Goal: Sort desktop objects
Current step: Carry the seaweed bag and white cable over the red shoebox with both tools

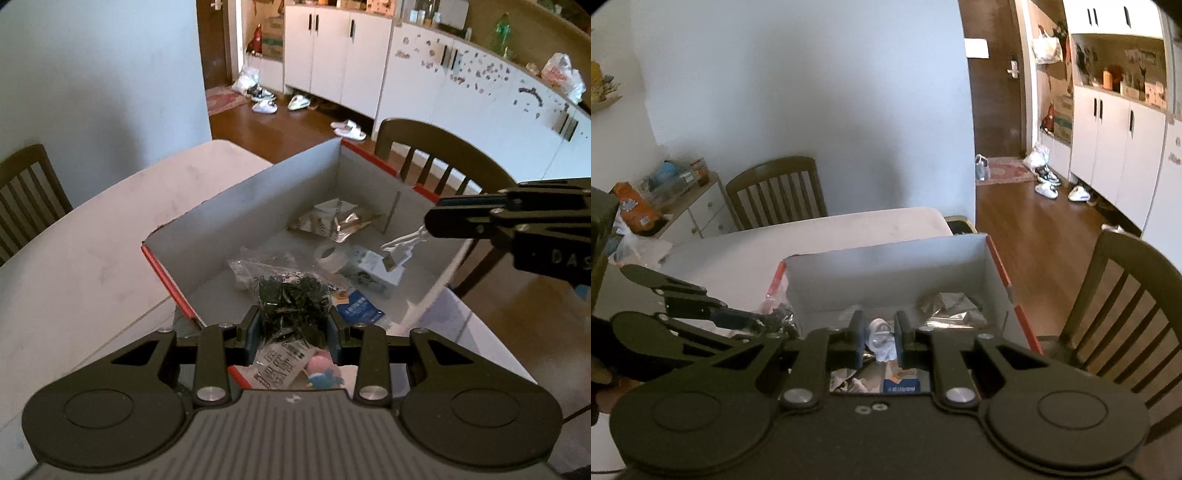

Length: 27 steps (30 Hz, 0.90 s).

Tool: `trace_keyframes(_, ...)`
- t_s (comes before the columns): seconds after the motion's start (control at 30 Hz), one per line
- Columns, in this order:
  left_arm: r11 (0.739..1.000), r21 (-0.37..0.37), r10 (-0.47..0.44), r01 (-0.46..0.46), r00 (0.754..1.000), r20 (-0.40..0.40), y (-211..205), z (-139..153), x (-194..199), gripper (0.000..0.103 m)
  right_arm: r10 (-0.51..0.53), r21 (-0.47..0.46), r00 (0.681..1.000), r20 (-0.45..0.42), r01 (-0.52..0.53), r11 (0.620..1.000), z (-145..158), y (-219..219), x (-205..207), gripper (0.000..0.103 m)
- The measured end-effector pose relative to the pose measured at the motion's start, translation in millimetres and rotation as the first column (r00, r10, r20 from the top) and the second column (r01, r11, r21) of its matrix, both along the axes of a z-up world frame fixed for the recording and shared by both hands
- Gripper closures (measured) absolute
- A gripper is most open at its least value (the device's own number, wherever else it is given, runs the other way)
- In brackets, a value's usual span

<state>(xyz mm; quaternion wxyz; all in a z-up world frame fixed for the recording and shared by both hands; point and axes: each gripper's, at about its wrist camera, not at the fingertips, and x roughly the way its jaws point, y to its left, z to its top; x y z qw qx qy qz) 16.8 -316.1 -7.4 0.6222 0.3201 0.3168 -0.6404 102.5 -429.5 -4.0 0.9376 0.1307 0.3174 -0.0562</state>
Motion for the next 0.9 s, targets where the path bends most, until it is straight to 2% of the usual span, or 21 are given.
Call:
trace_keyframes(0.4,0.996,0.087,0.029,-0.031,0.999,0.029,-49.5,-27.5,8.7,0.068,0.012,0.103,0.997,-0.075,-0.004,0.995,-28.1,-13.9,24.8,0.088)
trace_keyframes(0.67,0.986,0.151,0.065,-0.07,0.997,0.033,-66.4,-45.5,19.4,0.068,0.062,0.138,0.988,-0.141,-0.042,0.99,-43.0,-16.9,34.8,0.088)
trace_keyframes(0.9,0.982,0.174,0.07,-0.077,0.997,0.043,-74.4,-54.7,18.7,0.068,0.098,0.182,0.973,-0.211,-0.059,0.981,-61.8,-15.3,42.0,0.088)
